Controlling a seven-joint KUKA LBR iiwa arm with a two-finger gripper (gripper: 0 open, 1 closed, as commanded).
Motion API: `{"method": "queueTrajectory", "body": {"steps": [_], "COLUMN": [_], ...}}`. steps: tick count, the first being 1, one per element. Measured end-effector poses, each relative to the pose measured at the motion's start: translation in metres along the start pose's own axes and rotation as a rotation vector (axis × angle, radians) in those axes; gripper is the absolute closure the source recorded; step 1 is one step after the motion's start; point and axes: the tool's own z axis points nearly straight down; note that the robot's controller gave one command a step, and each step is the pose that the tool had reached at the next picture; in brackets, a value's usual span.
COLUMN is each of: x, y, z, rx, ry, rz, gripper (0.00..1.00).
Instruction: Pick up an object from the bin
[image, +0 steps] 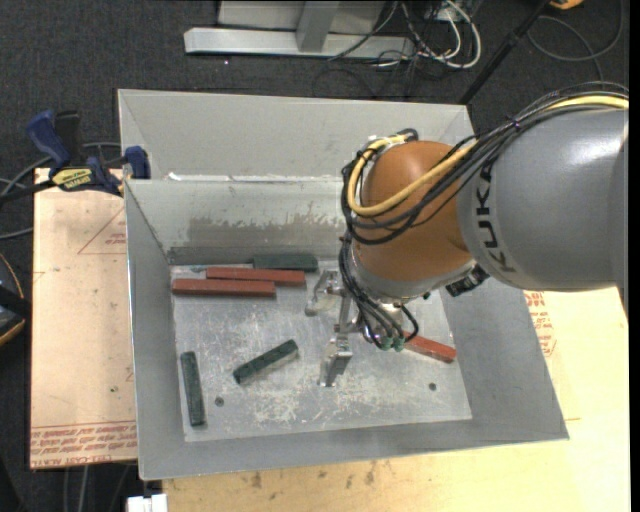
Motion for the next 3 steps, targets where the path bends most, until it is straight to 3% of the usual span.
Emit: {"method": "queueTrajectory", "body": {"steps": [1, 2, 3], "x": [0.0, -0.056, -0.056], "y": [0.0, 0.021, 0.021], "z": [0.0, 0.104, 0.104], "rx": [0.0, -0.002, -0.002], "ry": [0.0, -0.009, -0.009], "rz": [0.0, -0.079, -0.079], "gripper": [0.0, 1.0, 1.0]}}
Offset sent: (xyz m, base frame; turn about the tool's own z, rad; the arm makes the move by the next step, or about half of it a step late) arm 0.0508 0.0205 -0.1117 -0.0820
